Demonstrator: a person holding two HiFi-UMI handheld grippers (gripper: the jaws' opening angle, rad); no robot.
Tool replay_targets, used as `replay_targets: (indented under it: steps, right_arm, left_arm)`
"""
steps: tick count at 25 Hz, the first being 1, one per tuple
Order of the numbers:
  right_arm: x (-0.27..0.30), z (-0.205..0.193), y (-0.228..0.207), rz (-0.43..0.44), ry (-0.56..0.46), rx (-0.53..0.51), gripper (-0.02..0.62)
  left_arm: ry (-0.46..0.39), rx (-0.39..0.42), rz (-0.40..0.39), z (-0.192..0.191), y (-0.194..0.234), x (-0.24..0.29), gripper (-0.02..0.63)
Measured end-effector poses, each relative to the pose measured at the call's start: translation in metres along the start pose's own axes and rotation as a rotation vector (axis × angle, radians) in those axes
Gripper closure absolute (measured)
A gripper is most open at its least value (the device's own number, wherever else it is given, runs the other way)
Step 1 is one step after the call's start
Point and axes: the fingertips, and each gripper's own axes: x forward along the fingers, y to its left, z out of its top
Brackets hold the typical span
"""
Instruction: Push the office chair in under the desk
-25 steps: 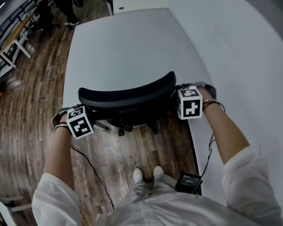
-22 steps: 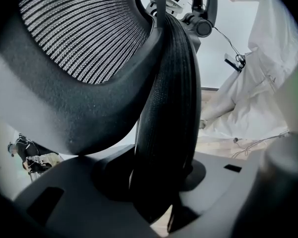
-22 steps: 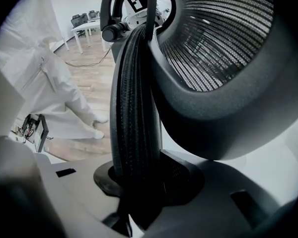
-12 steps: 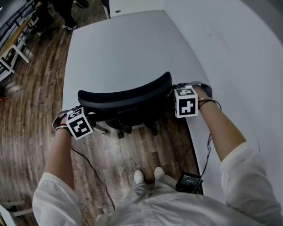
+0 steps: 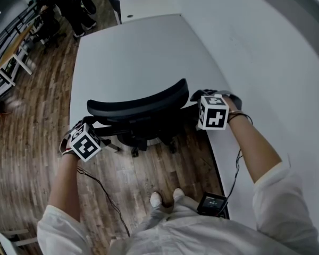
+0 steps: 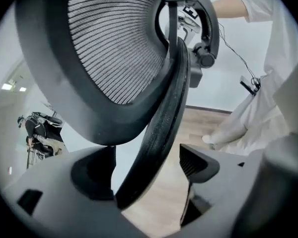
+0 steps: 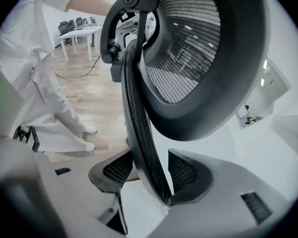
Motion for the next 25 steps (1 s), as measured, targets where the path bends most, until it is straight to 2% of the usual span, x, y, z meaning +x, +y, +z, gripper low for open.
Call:
replay_targets:
  steps: [3,6,9,12,16,20,25]
  right_arm:
    - [-0.014,0.009,0.000,-0.050,-0.072,0.057,0.368]
    - [-0.033,0.020,-0.002,-0.103,-0.167,0.147,0.368]
    - [-0.057,0.031,-0.004,-0.168,-0.321,0.330,0.368]
    - [-0.080,0.045,0.005,-0.192,-0.516,0.520,0.370]
    - [-0.085,0.053,0.031,-0.195,-0.618,0.615,0.383]
    - [-0.088,0.060,0.050,-0.180,-0.692,0.699,0.394]
    - [-0.098,0.070,0.067,-0.171,-0.771,0.753,0.439]
  left_arm:
    - [-0.074,-0.073,0.059,0.009,0.006,-0.016,0.211]
    - [-0.170,-0.169,0.123,0.013,0.009,-0.035,0.263]
    - [-0.305,-0.305,0.190,0.019,0.007,-0.059,0.314]
    - [-0.426,-0.421,0.209,0.026,-0.010,-0.077,0.347]
    - [-0.489,-0.446,0.207,0.034,-0.040,-0.082,0.392]
    - [-0.550,-0.489,0.186,0.044,-0.056,-0.084,0.404]
    - [-0.652,-0.540,0.180,0.061,-0.068,-0.098,0.456]
